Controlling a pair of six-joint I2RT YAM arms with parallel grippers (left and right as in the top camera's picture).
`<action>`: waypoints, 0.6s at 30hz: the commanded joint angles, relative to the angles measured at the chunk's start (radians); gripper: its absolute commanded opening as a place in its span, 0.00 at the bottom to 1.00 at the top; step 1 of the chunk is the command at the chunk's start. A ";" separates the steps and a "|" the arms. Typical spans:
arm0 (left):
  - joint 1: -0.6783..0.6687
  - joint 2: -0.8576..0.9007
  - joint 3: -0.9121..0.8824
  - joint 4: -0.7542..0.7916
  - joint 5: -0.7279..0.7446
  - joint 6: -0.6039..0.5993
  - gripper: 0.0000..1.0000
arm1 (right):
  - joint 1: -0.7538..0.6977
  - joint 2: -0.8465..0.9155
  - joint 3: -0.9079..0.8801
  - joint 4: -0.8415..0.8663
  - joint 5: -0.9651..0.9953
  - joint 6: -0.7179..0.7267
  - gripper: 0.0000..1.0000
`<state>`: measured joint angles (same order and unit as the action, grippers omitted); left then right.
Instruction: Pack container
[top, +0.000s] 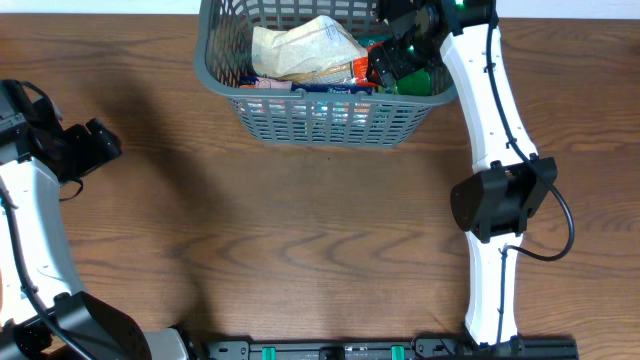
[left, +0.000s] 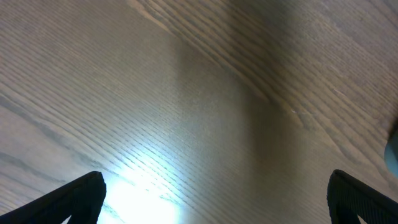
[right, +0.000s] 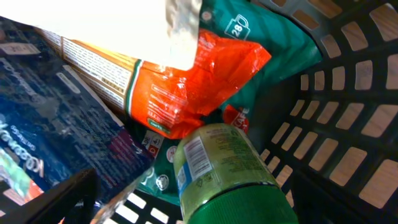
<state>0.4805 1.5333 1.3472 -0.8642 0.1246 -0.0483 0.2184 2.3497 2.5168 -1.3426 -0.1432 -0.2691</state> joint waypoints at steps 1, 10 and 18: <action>-0.002 -0.015 -0.002 0.000 -0.001 0.031 0.99 | -0.014 -0.029 0.080 0.023 0.038 0.021 0.88; -0.107 -0.132 0.000 0.092 0.000 0.275 0.99 | -0.110 -0.150 0.338 0.021 0.164 0.268 0.91; -0.344 -0.243 0.000 0.038 0.000 0.359 0.99 | -0.323 -0.282 0.344 -0.237 0.248 0.411 0.96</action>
<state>0.2020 1.3197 1.3464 -0.8085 0.1246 0.2527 -0.0635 2.1006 2.8544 -1.5425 0.0643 0.0639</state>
